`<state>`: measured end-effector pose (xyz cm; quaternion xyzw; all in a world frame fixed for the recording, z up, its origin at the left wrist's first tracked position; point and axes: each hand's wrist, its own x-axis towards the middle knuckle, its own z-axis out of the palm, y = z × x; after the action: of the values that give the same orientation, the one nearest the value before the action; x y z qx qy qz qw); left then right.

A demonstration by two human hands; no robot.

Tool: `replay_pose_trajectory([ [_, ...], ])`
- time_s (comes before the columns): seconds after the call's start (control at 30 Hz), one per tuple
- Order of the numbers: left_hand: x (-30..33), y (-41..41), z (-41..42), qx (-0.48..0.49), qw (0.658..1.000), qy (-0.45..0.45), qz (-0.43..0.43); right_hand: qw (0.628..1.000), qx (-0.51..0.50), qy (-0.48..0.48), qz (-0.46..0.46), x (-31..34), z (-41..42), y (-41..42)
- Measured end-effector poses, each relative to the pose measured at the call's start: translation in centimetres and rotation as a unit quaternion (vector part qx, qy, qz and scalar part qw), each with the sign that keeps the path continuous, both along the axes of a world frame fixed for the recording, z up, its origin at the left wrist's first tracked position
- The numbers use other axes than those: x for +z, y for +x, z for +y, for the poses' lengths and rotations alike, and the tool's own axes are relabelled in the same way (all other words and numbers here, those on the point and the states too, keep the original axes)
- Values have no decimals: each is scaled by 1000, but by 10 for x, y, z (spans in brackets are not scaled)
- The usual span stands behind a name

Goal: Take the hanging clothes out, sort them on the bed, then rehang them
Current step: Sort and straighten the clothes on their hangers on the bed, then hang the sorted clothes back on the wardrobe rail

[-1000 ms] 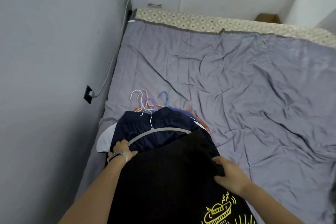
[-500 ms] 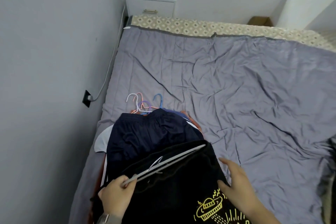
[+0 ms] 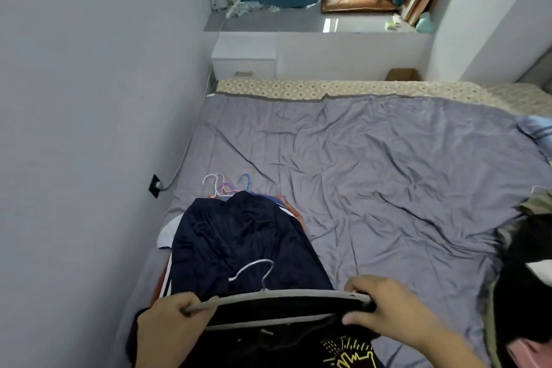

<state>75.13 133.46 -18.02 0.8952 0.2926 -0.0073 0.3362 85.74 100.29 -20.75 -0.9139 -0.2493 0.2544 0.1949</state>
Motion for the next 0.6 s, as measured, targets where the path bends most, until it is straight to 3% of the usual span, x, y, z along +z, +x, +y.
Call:
replay_pose_trajectory([
  [0.13, 35, -20, -56, -15, 999, -1, 51, 984, -62, 119, -116, 17, -58, -55],
  [0.27, 70, -15, -126, -56, 998, -18, 25, 951, -165, 189, -181, 47, -122, -98],
  [0.37, 92, 2, -180, -113, 993, 5, -30, 932, -258, 212, -138, 79, -173, -120],
  [0.47, 109, 13, -227, -168, 981, 25, -91, 924, -282, 249, -68, 105, -218, -144],
  [0.6, 120, 6, -276, -249, 950, -21, -186, 900, -349, 251, -72, 129, -255, -192],
])
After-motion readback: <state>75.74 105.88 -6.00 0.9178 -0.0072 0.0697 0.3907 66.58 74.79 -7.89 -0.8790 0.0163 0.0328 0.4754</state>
